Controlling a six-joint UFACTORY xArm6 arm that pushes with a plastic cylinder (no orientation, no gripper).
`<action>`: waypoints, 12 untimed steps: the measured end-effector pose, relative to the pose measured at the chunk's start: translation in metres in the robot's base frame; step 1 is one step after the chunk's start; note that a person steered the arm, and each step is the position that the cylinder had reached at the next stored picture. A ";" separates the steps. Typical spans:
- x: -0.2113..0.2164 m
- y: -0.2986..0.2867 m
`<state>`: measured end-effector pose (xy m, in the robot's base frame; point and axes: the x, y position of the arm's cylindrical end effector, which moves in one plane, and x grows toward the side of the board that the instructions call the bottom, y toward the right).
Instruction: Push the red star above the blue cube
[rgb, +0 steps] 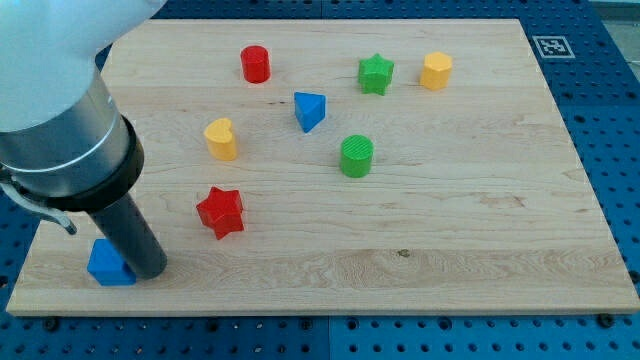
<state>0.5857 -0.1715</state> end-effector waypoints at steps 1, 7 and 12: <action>0.002 0.031; -0.092 0.079; -0.110 -0.031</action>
<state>0.4761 -0.2029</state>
